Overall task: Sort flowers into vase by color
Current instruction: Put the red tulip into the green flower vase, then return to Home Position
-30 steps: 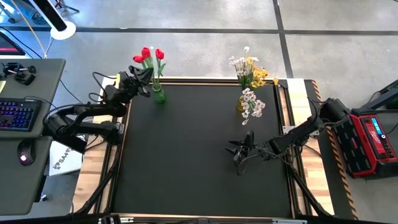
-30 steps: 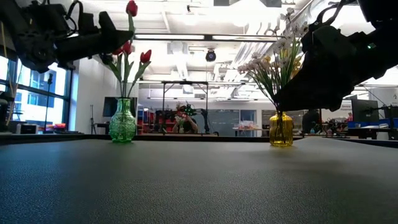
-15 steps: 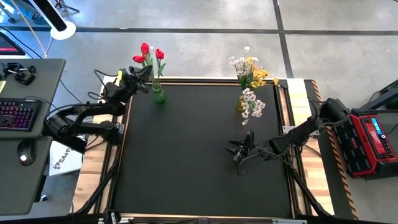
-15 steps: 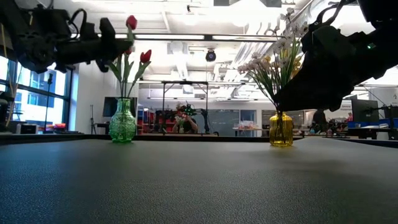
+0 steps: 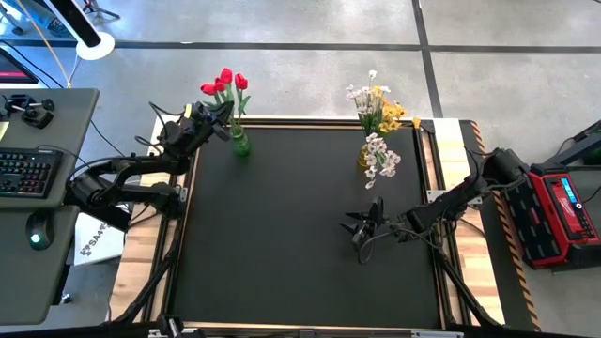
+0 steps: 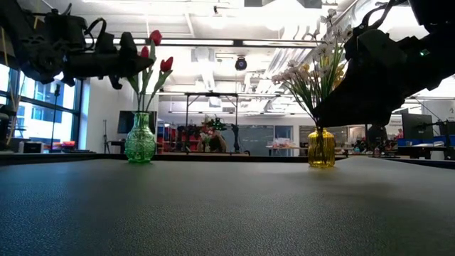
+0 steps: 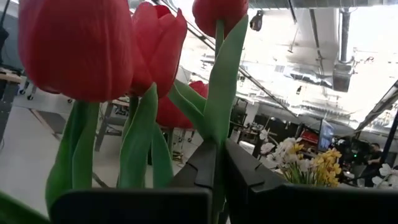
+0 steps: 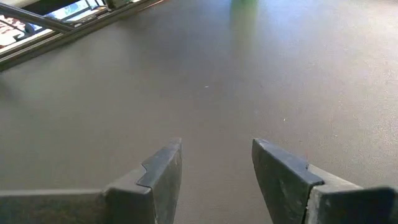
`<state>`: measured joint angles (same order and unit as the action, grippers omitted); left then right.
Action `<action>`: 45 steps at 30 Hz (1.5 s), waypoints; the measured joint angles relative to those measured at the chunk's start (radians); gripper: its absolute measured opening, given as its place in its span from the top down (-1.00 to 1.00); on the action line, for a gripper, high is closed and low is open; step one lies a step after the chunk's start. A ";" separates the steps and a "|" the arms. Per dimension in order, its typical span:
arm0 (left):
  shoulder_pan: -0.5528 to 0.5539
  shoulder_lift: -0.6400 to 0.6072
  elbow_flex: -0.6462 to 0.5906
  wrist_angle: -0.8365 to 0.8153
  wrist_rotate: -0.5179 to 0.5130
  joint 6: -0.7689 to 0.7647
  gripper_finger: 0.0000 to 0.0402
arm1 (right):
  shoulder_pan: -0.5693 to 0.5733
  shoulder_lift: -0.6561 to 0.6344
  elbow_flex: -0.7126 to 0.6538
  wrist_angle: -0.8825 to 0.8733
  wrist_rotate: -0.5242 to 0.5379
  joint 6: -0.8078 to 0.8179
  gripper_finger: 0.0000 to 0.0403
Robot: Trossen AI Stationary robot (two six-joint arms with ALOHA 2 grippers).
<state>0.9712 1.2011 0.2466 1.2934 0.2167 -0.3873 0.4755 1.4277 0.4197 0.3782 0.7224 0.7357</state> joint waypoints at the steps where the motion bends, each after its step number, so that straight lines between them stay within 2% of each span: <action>1: 0.000 0.000 0.000 -0.001 0.000 0.004 1.00 | 0.000 0.000 0.000 0.000 0.000 0.000 0.09; 9: 0.000 0.000 0.000 -0.010 0.000 0.007 0.95 | 0.000 0.000 0.000 0.000 0.000 0.000 0.09; 19: 0.000 -0.004 0.000 -0.015 0.002 0.035 0.54 | 0.000 0.000 0.000 0.000 0.000 0.000 0.09; 24: -0.001 -0.039 0.000 -0.021 0.045 0.060 0.40 | 0.000 0.000 0.000 0.000 0.000 0.000 0.09; 30: -0.030 -0.138 0.000 -0.116 0.064 0.107 0.39 | 0.000 0.000 0.000 0.000 0.000 -0.003 0.09; 35: -0.110 -0.230 0.000 -0.194 0.060 0.195 0.41 | 0.000 0.000 0.000 0.000 0.000 -0.011 0.09; 41: -0.216 -0.325 0.002 -0.236 0.011 0.267 0.45 | 0.000 0.000 0.000 0.000 0.000 -0.011 0.09; 45: -0.292 -0.387 0.071 -0.505 -0.041 0.331 0.49 | 0.000 0.000 0.000 0.000 0.000 -0.011 0.09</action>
<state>0.6789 0.8140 0.3177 0.7879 0.1760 -0.0562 0.4755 1.4277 0.4197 0.3785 0.7223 0.7246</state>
